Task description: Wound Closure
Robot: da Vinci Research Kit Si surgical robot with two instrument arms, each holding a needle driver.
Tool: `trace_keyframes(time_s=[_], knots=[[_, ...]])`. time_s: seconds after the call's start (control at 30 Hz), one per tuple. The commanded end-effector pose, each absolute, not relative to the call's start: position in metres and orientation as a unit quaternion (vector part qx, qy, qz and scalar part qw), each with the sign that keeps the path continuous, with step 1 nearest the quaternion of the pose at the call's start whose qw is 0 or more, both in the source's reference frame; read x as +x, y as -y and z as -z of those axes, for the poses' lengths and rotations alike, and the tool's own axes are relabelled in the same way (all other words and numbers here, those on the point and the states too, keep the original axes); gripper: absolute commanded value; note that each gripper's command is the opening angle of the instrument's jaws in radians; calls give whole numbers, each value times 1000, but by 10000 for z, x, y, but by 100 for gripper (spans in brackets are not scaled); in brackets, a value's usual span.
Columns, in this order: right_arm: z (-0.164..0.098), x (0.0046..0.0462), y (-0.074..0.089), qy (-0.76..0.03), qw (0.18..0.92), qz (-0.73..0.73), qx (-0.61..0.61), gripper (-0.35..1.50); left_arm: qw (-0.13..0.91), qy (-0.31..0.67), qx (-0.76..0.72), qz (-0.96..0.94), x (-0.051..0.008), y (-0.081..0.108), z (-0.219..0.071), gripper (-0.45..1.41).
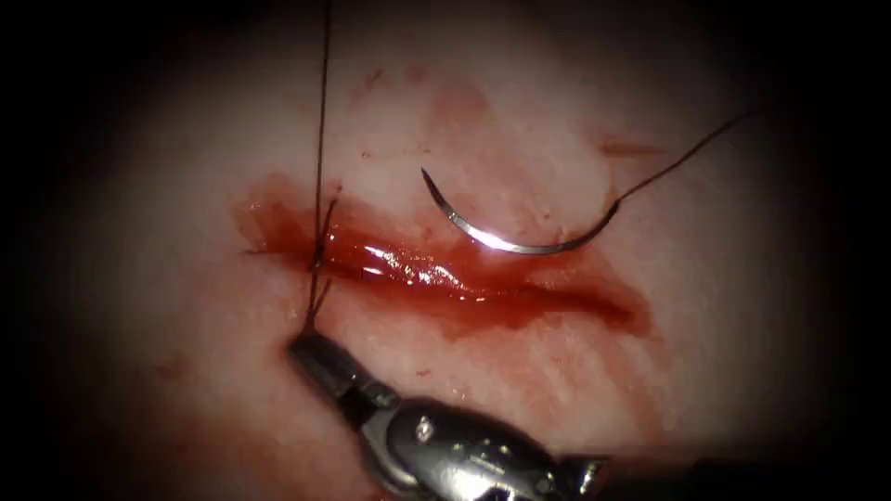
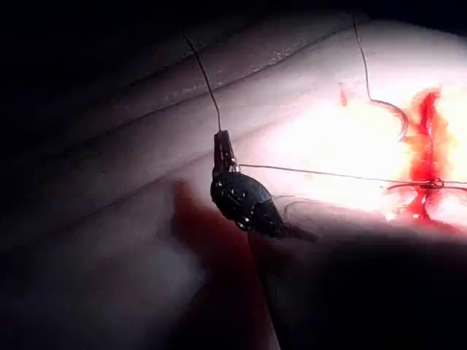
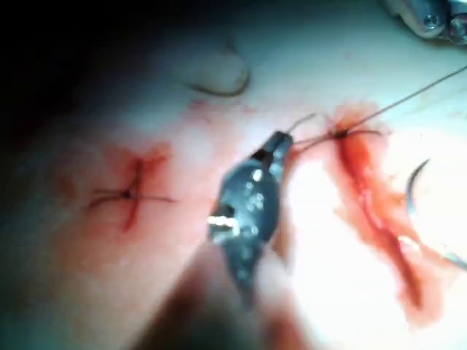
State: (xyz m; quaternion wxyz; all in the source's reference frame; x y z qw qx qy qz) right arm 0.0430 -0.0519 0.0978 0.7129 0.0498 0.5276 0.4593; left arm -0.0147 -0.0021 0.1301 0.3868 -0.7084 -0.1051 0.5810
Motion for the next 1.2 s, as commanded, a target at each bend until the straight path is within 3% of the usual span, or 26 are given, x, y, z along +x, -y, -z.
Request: trace_keyframes(time_s=[0.03, 1.2], knots=[[-981, 434, 525, -527, 714, -458, 52, -35, 384, 103, -710, -581, -153, 19, -1309, -45], [-984, 432, 570, -511, 743, -428, 62, -35, 380, 69, -703, -598, -150, -7, -1350, -45]])
